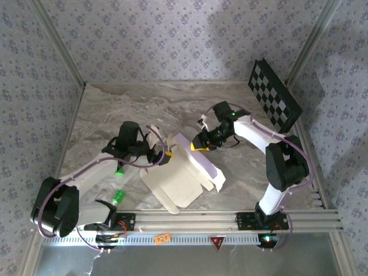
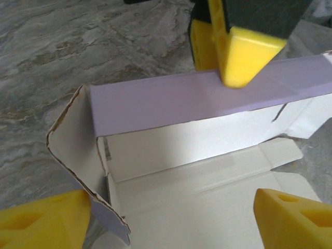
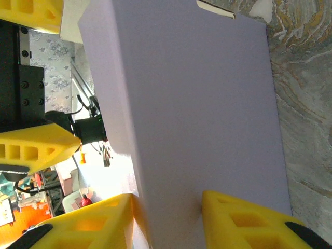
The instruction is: Fold the paper box
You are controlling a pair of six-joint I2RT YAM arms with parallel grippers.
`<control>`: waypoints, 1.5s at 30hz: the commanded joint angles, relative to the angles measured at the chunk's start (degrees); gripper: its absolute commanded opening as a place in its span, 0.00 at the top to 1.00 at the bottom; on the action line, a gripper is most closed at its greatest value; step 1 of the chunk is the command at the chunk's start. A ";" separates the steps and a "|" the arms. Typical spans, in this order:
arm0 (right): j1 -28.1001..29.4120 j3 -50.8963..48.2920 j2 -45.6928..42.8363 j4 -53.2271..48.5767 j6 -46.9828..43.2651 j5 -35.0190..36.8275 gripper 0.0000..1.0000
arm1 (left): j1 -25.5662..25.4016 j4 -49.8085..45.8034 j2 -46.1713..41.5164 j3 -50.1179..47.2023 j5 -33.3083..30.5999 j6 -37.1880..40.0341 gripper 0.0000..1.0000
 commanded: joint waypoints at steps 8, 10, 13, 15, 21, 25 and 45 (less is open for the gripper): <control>0.03 1.07 2.87 -0.86 -0.63 5.81 0.61 | 2.75 5.38 -1.91 -1.77 -8.90 -4.57 0.29; 0.20 1.28 2.91 -0.87 -0.53 5.89 0.62 | 2.83 8.23 -3.25 -3.22 -10.45 -6.19 0.29; 0.52 1.53 2.99 -1.00 -0.54 5.98 0.62 | 3.09 12.27 -4.97 -4.92 -19.59 -9.43 0.30; 0.72 1.67 3.09 -1.05 -0.55 6.05 0.62 | 3.81 10.75 -4.31 -3.43 -24.60 -10.30 0.31; 0.84 2.46 3.51 -1.64 -0.71 6.17 0.62 | 7.28 2.09 4.58 6.28 -22.79 -10.37 0.33; 0.87 2.97 3.77 -1.88 -0.95 6.15 0.62 | 8.49 -3.34 12.13 12.68 -11.30 -6.05 0.34; -1.34 9.16 8.26 -8.79 -8.89 1.16 0.63 | 5.46 -11.64 24.13 18.75 20.92 8.16 0.41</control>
